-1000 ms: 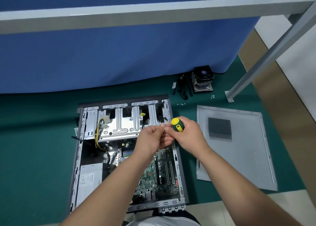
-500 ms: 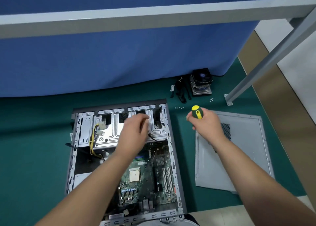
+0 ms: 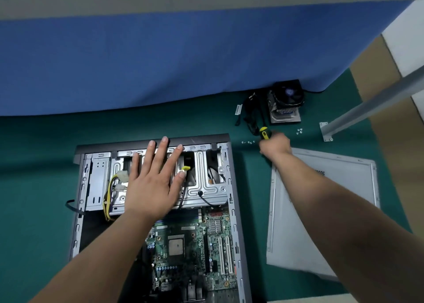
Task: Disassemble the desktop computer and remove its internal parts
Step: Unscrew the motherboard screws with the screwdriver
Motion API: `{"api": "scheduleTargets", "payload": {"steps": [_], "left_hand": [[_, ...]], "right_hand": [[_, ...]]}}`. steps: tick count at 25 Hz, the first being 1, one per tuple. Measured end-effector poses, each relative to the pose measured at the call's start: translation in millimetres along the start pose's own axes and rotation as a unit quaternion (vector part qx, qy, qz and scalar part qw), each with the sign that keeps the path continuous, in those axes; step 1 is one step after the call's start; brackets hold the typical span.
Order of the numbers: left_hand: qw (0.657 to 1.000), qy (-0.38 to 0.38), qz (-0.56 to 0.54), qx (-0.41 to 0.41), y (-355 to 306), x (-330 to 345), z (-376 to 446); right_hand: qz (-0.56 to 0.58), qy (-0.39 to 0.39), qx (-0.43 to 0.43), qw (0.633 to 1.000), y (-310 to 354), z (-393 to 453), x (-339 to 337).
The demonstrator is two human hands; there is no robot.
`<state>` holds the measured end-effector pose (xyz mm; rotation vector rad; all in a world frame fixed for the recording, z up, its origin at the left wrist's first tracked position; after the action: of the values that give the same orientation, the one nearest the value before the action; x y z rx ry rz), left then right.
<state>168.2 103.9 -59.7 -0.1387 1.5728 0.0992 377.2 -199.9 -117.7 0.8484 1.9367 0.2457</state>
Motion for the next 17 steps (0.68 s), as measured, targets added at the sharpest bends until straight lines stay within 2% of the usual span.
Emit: {"api": "scheduleTargets", "payload": {"steps": [4, 10, 17], "left_hand": [[1.0, -0.006, -0.011, 0.003, 1.3, 2.3, -0.4], [1.0, -0.009, -0.018, 0.002, 1.1, 4.0, -1.1], [1.0, 0.018, -0.021, -0.001, 1.5, 4.7, 1.7]], "right_hand": [[-0.024, -0.01, 0.025, 0.999, -3.8, 20.9, 19.9], [-0.014, -0.019, 0.009, 1.0, -12.4, 23.5, 25.0], [0.05, -0.014, -0.063, 0.997, -3.2, -45.1, -3.9]]}}
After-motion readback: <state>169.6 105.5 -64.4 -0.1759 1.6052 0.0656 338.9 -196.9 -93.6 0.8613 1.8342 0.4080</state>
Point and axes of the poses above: each hand's wrist, its own z-axis towards the middle knuckle, its own x-axis out of the palm, y = z × x, the point moved 5 cm from there along z, towards the middle knuckle, and after that the axes turned 5 degrees about z, right-handed, at the moved point
